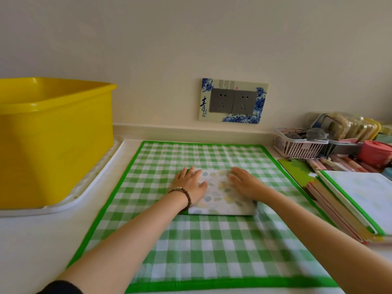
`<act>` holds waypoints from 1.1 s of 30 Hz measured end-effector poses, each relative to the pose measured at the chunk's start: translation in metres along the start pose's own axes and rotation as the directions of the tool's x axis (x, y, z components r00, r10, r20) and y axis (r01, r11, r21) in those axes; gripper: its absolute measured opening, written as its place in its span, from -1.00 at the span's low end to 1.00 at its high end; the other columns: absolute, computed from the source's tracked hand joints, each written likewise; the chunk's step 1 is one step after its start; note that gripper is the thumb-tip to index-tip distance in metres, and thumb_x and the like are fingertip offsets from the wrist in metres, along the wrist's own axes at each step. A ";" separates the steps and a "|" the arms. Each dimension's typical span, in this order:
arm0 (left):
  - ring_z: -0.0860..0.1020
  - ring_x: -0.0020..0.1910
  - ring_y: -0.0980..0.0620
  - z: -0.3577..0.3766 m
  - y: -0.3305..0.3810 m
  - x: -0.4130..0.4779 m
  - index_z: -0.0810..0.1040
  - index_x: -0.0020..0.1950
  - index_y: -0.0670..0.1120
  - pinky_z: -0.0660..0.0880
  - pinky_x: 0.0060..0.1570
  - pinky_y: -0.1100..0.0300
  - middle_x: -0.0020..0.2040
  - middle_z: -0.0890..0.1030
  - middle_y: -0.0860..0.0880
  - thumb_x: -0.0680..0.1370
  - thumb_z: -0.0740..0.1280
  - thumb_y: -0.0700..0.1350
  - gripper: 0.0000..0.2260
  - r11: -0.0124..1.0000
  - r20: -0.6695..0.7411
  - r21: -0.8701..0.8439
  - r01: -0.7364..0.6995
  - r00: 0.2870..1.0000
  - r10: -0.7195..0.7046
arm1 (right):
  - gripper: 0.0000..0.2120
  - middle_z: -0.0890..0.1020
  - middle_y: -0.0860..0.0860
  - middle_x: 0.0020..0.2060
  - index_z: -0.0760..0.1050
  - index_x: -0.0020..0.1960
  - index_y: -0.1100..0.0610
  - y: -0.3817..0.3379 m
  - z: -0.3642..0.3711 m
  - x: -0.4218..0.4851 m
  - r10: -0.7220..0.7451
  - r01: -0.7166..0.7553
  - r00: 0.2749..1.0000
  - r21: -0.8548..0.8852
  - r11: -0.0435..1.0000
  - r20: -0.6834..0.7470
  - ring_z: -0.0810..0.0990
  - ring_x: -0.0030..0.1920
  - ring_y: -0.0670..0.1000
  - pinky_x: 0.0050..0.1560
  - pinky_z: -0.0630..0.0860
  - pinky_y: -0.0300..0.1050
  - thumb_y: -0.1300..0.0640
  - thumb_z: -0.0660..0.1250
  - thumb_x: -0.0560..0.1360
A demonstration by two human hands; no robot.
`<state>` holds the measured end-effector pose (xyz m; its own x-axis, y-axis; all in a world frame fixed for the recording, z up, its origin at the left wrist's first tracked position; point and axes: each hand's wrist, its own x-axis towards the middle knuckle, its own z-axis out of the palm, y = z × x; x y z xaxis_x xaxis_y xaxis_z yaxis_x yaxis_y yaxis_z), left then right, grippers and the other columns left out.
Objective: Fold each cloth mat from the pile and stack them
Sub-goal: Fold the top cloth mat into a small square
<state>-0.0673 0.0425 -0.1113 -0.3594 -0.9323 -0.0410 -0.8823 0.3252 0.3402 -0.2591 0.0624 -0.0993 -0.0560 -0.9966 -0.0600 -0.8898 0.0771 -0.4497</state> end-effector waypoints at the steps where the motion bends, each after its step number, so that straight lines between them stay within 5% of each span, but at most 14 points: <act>1: -0.14 0.53 -0.03 -0.003 0.000 -0.003 -0.03 0.55 -0.01 -0.11 0.49 0.02 0.56 -0.10 -0.03 0.63 -0.03 0.13 -0.48 0.999 0.006 -0.033 0.001 1.000 -0.001 | -0.49 0.23 0.07 0.48 0.12 0.52 0.07 0.000 -0.006 -0.003 0.020 -0.017 0.999 0.124 0.992 -0.025 0.25 0.45 0.09 0.39 0.21 -0.04 -0.05 0.09 0.62; 5: -0.05 0.53 -0.02 -0.011 -0.005 -0.017 -0.08 0.55 -0.03 0.02 0.48 -0.03 0.56 -0.07 -0.04 0.57 0.03 0.25 -0.35 0.969 -0.023 -0.245 0.018 0.999 -0.025 | -0.55 0.52 0.12 0.23 0.35 0.39 0.16 0.007 -0.033 -0.020 0.115 -0.079 0.989 0.308 0.948 -0.098 0.55 0.14 0.09 0.10 0.48 -0.07 -0.03 0.21 0.57; 7: 0.02 0.53 -0.03 -0.016 -0.006 -0.026 -0.10 0.55 -0.04 0.08 0.47 -0.04 0.56 -0.04 -0.03 0.55 0.03 0.30 -0.30 0.926 -0.021 -0.375 0.045 0.998 -0.057 | -0.60 0.59 0.09 -0.01 0.44 0.27 0.24 0.009 -0.040 -0.026 0.207 -0.195 0.978 0.393 0.899 0.011 0.59 -0.14 0.04 -0.17 0.54 -0.14 -0.03 0.21 0.58; 9: 0.08 0.51 -0.05 -0.021 -0.007 -0.032 -0.09 0.55 -0.06 0.11 0.46 0.00 0.56 0.01 -0.04 0.54 0.04 0.31 -0.28 0.858 0.031 -0.500 0.119 0.992 -0.119 | -0.60 0.62 0.06 -0.11 0.48 0.19 0.26 0.008 -0.044 -0.031 0.284 -0.323 0.946 0.435 0.840 0.154 0.58 -0.22 0.01 -0.30 0.52 -0.17 -0.04 0.25 0.56; 16: 0.24 0.45 -0.09 -0.024 -0.006 -0.034 0.08 0.53 -0.14 0.23 0.41 -0.01 0.51 0.19 -0.09 0.44 0.28 0.31 -0.16 0.681 0.123 -0.689 0.250 0.965 -0.230 | -0.57 0.65 0.12 -0.02 0.51 0.16 0.29 0.007 -0.042 -0.035 0.286 -0.385 0.921 0.530 0.755 0.263 0.61 -0.13 0.03 -0.13 0.58 -0.14 0.03 0.45 0.43; 19: 0.45 0.30 -0.10 -0.010 -0.014 -0.021 0.34 0.40 -0.17 0.37 0.32 -0.05 0.35 0.46 -0.11 -0.06 0.41 0.50 0.19 0.575 0.137 -0.778 0.251 0.962 -0.234 | -0.61 0.64 0.13 0.00 0.47 0.19 0.29 0.008 -0.041 -0.042 0.241 -0.399 0.916 0.684 0.610 0.319 0.63 -0.06 0.06 -0.01 0.59 -0.08 0.14 0.43 0.45; 21: 0.50 0.24 -0.06 -0.005 -0.014 -0.016 0.45 0.31 -0.19 0.37 0.33 -0.04 0.26 0.54 -0.09 -0.02 0.45 0.44 0.06 0.527 0.129 -0.818 0.231 0.966 -0.224 | -0.64 0.64 0.13 0.04 0.45 0.22 0.28 0.011 -0.043 -0.049 0.164 -0.357 0.932 0.746 0.562 0.322 0.64 -0.03 0.08 -0.02 0.60 -0.07 0.16 0.38 0.49; 25: 0.54 0.09 0.00 -0.018 0.021 -0.042 0.54 0.13 -0.20 0.39 0.26 0.11 0.15 0.60 -0.09 0.50 0.37 0.03 -0.65 0.455 0.147 -0.868 0.198 0.978 -0.145 | -0.71 0.63 0.15 0.05 0.48 0.19 0.24 0.021 -0.061 -0.067 0.077 -0.232 0.971 0.830 0.508 0.225 0.64 -0.04 0.10 -0.10 0.63 -0.11 0.16 0.34 0.50; 28: 0.60 -0.01 0.04 -0.023 0.047 -0.045 0.52 0.20 -0.17 0.53 -0.01 0.19 0.09 0.63 -0.06 0.50 0.35 0.04 -0.62 0.326 0.200 -0.926 0.189 0.980 0.001 | -0.69 0.63 0.16 0.06 0.50 0.13 0.21 0.031 -0.090 -0.084 0.048 -0.155 0.987 0.858 0.490 0.150 0.64 -0.05 0.11 -0.08 0.64 -0.07 0.15 0.39 0.41; 31: 0.57 0.17 -0.07 -0.024 0.076 -0.039 0.51 0.27 -0.07 0.45 0.24 -0.05 0.16 0.62 -0.08 0.36 0.41 0.19 -0.44 0.230 0.244 -0.952 0.201 0.953 0.179 | -0.57 0.62 0.15 0.08 0.50 0.17 0.19 0.048 -0.123 -0.102 0.022 -0.088 0.996 0.860 0.503 0.089 0.62 -0.02 0.13 -0.02 0.61 -0.02 0.10 0.39 0.32; 33: 0.58 0.16 -0.08 -0.024 0.100 -0.033 0.52 0.25 -0.06 0.46 0.23 -0.04 0.17 0.62 -0.10 0.40 0.36 0.16 -0.51 0.175 0.211 -0.970 0.169 0.944 0.255 | -0.63 0.63 0.15 0.06 0.51 0.17 0.20 0.062 -0.145 -0.113 0.025 -0.044 0.999 0.852 0.522 0.036 0.62 -0.04 0.11 -0.03 0.61 -0.06 0.12 0.36 0.39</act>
<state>-0.1366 0.1022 -0.0536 -0.6280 -0.7637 -0.1497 0.0793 -0.2542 0.9639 -0.3738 0.1758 0.0087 -0.0620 -0.9927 -0.1035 -0.0763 0.1081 -0.9912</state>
